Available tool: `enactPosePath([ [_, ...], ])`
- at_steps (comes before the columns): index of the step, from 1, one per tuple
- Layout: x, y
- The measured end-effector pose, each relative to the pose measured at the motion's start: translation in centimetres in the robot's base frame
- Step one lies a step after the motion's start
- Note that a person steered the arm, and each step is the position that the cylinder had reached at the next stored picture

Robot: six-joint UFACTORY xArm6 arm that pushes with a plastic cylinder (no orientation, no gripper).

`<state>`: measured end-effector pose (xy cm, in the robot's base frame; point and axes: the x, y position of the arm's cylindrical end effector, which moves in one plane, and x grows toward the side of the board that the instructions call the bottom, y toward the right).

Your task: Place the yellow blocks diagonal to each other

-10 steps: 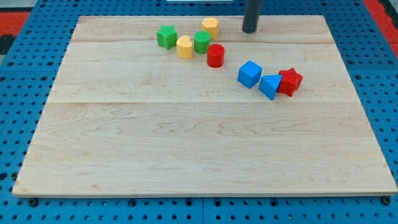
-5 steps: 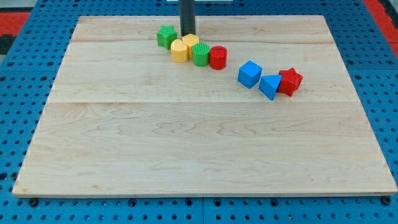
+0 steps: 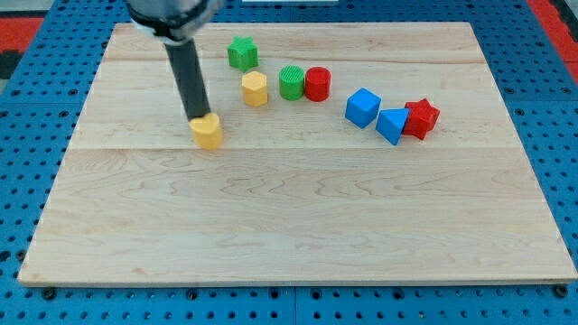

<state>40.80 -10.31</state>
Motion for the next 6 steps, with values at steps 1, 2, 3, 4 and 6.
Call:
enactPosePath([
  [1, 0.9, 5.2],
  [2, -0.8, 7.6],
  [3, -3.5, 7.7],
  [4, -6.3, 8.1],
  [6, -9.2, 3.8],
])
